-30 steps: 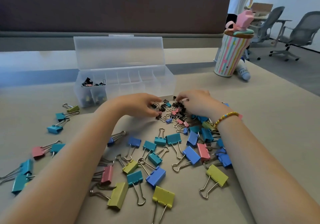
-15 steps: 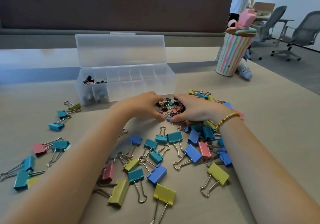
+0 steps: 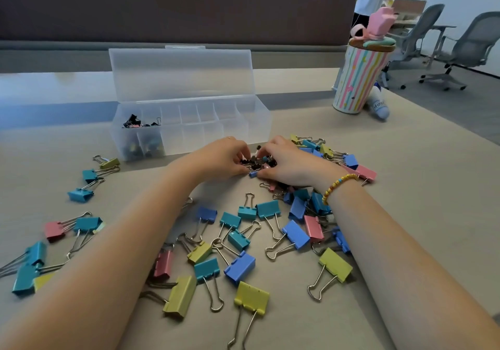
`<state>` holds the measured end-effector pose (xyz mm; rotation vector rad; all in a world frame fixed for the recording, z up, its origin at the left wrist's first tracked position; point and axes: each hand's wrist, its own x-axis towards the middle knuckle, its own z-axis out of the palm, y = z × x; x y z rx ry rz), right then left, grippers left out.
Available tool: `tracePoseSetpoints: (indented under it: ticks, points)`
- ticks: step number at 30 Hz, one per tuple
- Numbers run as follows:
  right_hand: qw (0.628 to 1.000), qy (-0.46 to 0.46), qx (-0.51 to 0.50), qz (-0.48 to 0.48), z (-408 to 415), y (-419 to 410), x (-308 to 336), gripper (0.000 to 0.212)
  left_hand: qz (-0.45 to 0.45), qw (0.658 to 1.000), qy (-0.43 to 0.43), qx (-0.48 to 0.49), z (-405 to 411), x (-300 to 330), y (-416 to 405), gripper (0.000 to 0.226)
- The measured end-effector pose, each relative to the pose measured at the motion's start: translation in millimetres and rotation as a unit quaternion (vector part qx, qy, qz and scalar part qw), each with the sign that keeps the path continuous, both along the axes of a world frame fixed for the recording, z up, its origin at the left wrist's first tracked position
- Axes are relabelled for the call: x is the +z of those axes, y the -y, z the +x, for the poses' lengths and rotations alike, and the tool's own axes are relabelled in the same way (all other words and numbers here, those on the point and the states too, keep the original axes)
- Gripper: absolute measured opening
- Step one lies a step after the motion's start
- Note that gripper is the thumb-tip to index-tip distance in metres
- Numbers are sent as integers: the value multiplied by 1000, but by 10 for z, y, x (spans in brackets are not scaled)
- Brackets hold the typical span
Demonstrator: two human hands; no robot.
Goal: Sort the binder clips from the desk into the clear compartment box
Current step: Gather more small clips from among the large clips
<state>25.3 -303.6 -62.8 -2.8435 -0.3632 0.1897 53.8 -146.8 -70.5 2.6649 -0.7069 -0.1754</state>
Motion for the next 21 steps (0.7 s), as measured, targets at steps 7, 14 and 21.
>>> tracePoseSetpoints:
  ticks: [7,14,21]
  points:
    - [1000,-4,8,7,-4,63,45,63,52,996,-73,-6,-16,112,-119,69]
    - [996,-1,48,-69,26,-19,-65,66,77,997,-13,-15,-11,85,-82,46]
    - [996,48,35,-61,6,-63,-58,49,77,997,29,-6,19,38,-76,31]
